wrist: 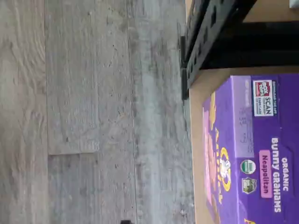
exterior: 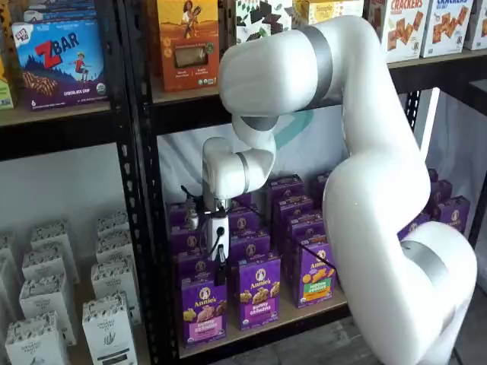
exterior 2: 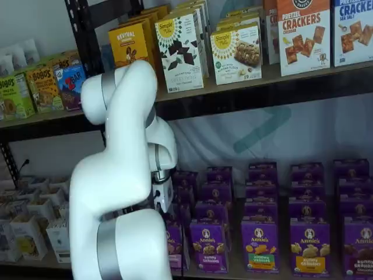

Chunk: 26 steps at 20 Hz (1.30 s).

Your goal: Pick up the purple box with a pink patch in the middle, on the bottom shelf, the first box from the left

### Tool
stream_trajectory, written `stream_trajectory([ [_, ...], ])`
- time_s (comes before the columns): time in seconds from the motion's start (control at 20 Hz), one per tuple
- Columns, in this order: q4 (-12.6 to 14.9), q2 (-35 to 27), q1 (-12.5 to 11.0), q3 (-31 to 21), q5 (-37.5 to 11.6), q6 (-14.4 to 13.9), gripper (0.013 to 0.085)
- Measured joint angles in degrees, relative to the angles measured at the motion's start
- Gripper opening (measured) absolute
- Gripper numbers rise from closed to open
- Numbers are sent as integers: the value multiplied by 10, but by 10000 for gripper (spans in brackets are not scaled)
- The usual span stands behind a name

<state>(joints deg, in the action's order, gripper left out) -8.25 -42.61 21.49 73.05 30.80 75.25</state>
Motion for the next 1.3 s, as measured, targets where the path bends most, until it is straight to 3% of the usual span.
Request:
stream_trajectory([
  [0.4,-12,-27,-6,20,-41,18,850],
  [0.9,9,-89,-13,88,-21,6,850],
  [1.3,-1,-141,-19,138,-26,20,850],
])
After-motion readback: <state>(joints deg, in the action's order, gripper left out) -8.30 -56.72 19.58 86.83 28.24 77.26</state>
